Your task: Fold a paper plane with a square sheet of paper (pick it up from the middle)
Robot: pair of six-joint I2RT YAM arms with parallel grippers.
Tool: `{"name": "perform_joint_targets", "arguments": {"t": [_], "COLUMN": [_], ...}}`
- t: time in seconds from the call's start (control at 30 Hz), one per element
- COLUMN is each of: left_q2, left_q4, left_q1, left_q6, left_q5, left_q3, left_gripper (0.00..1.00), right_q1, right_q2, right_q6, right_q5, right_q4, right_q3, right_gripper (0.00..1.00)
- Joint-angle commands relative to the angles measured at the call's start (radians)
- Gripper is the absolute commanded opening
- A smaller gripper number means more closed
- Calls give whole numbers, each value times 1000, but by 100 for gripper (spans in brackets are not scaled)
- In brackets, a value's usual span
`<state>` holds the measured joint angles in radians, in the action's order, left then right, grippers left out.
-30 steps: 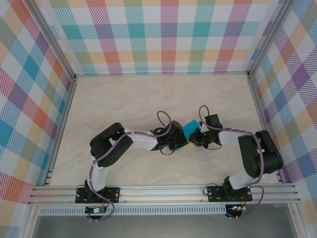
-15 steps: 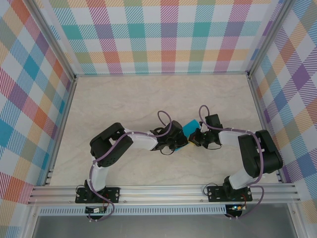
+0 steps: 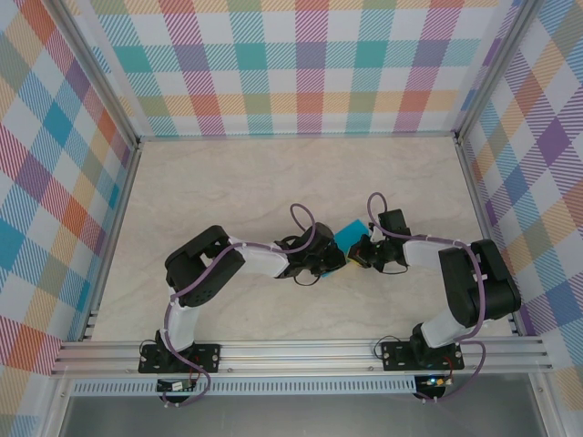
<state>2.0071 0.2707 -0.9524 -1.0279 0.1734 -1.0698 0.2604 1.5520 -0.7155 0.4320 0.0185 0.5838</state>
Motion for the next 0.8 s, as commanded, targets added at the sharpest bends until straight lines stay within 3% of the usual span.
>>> {"name": "perform_joint_targets", "arguments": {"t": [0.0,0.43,0.77], "left_q2": [-21,-24,-22], "left_q4": [-44,-161,-190], "left_q1": [-4,7,16], "left_q6": [17,11,36], "left_q5": [-8,-21,1], "left_q3": [31,37,8], "left_gripper": [10,1,1], "right_q1": [-13,-105,-197], "right_q2": [9,48,63], "right_q6": [-14,-27,-45], "right_q5": [-26,-100,-59], "right_q4": [-14,11,27], "right_q3": [6,33,94], "right_gripper": [0,0,0]}}
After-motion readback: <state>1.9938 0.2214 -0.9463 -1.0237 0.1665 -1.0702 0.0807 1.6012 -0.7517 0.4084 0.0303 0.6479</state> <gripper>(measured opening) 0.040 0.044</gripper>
